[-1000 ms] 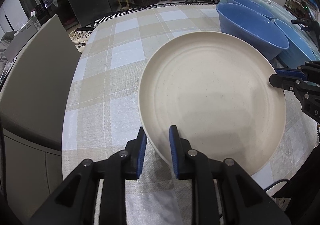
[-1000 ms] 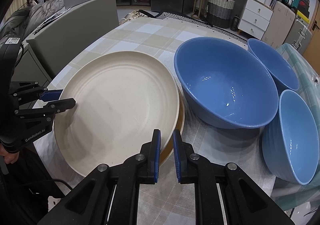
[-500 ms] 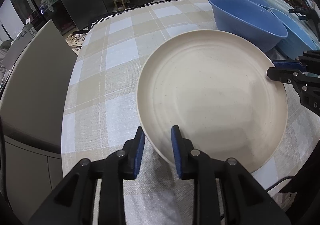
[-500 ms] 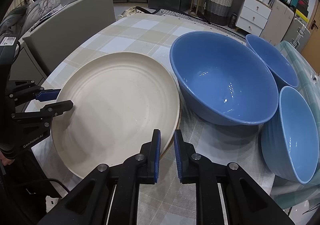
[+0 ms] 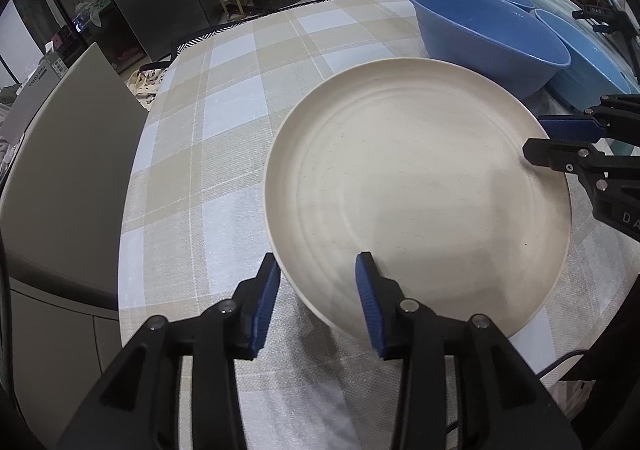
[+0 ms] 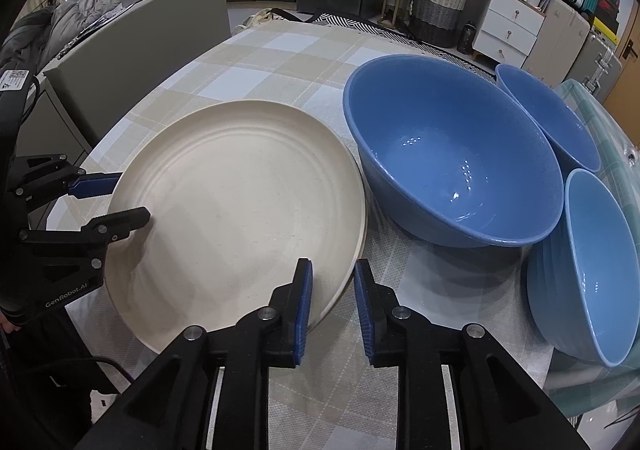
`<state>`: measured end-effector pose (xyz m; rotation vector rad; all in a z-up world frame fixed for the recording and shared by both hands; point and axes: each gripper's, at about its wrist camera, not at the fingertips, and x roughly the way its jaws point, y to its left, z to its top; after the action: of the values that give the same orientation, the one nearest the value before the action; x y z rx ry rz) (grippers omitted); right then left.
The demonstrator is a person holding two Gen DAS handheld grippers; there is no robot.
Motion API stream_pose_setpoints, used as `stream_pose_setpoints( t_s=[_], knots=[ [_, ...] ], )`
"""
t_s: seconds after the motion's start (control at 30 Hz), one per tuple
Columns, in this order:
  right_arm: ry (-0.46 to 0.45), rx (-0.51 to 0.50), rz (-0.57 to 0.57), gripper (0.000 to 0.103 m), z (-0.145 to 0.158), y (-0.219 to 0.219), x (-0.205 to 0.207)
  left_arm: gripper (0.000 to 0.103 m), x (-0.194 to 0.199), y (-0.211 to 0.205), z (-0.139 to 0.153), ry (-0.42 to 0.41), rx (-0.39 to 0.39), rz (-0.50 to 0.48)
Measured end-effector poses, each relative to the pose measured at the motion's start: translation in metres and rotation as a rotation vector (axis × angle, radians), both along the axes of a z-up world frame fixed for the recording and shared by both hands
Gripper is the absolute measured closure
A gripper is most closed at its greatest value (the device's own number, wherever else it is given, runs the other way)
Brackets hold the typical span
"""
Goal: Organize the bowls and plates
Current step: 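Open both tools to release the cream plates and pull back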
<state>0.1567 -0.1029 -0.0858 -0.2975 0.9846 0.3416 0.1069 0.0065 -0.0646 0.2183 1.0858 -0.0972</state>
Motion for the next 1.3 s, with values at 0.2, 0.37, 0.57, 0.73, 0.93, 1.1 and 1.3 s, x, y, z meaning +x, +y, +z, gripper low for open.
stream_pose_setpoints(
  t_s=[0.2, 0.37, 0.57, 0.73, 0.93, 1.1, 1.3],
  knots=[
    [0.019, 0.036, 0.016, 0.063, 0.001, 0.0, 0.0, 0.053, 0.003, 0.005, -0.001, 0.035, -0.056, 0.019],
    [-0.006, 0.074, 0.029, 0.029, 0.01, 0.001, -0.003, 0.051, 0.003, 0.015, 0.005, 0.032, -0.099, 0.052],
    [-0.021, 0.127, 0.028, 0.018, 0.02, -0.002, -0.007, 0.008, 0.002, 0.029, 0.02, -0.008, -0.177, 0.106],
    [-0.093, 0.156, 0.043, 0.005, 0.036, -0.003, -0.017, 0.0, 0.001, 0.035, 0.036, -0.054, -0.245, 0.116],
    [-0.172, 0.2, 0.049, 0.001, 0.059, -0.011, -0.027, 0.0, 0.001, 0.036, 0.051, -0.107, -0.264, 0.12],
    [-0.21, 0.225, 0.026, 0.001, 0.075, -0.022, -0.029, 0.0, 0.006, 0.033, 0.06, -0.131, -0.287, 0.125],
    [-0.261, 0.254, -0.015, 0.001, 0.098, -0.043, -0.032, 0.0, 0.011, 0.022, 0.076, -0.168, -0.29, 0.116]
  ],
)
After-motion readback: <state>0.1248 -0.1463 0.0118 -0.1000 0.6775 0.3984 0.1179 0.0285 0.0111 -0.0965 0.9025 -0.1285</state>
